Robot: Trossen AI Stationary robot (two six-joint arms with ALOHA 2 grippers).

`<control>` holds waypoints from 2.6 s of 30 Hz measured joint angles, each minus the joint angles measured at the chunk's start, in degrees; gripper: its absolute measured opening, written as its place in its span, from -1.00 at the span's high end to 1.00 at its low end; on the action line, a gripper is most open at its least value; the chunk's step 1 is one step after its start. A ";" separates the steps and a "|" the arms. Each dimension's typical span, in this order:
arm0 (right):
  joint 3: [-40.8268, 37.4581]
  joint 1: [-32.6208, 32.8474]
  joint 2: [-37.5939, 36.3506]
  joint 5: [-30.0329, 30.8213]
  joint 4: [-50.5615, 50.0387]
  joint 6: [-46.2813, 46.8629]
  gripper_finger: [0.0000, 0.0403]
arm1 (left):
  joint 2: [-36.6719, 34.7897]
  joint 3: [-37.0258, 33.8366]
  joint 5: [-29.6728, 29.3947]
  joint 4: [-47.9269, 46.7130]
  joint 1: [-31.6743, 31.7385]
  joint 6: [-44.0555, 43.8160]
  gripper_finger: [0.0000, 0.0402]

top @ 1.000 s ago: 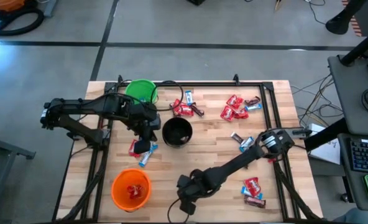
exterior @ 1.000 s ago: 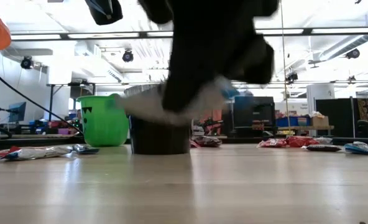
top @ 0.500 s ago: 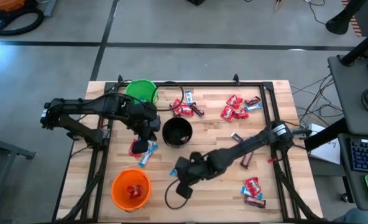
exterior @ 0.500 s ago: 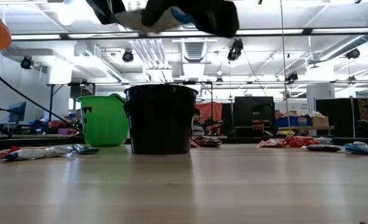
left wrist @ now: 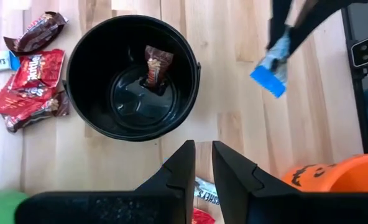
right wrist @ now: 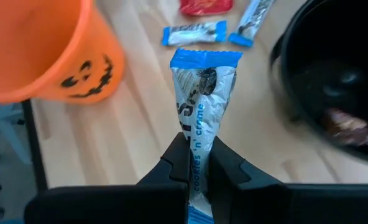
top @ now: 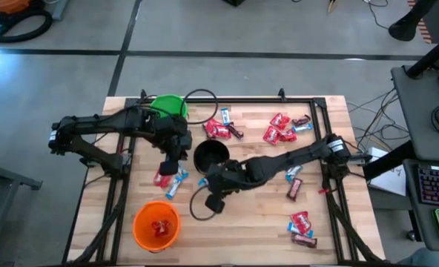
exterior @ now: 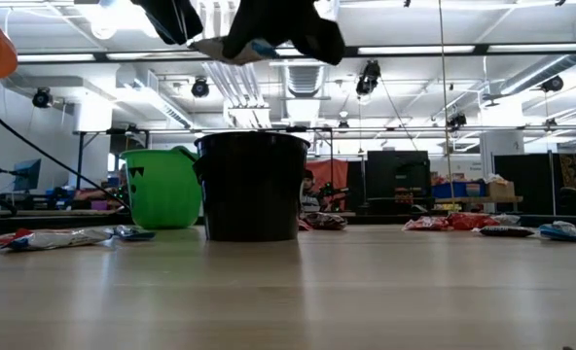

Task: Sort candy
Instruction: Put the white chocolate into the green bucket

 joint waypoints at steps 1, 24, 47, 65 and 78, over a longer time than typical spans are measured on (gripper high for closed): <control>0.00 -0.56 0.00 0.00 0.00 -0.42 0.94 | 0.00 0.00 0.00 -0.04 0.20 0.10 0.79; 0.00 -8.20 -3.18 -3.65 0.00 -12.90 0.94 | 0.00 -0.02 0.41 7.34 1.93 -1.90 0.31; 0.07 -10.12 -6.58 -3.65 0.72 -19.78 0.94 | 1.50 -0.04 4.77 12.38 4.69 -3.45 0.32; 2.34 -10.46 -6.71 -3.59 1.14 -22.84 0.94 | 3.21 0.02 12.41 13.27 5.49 -4.45 0.32; 2.82 -11.15 -6.93 -3.43 2.27 -22.56 0.94 | 3.39 -0.02 13.43 13.77 5.49 -2.07 0.32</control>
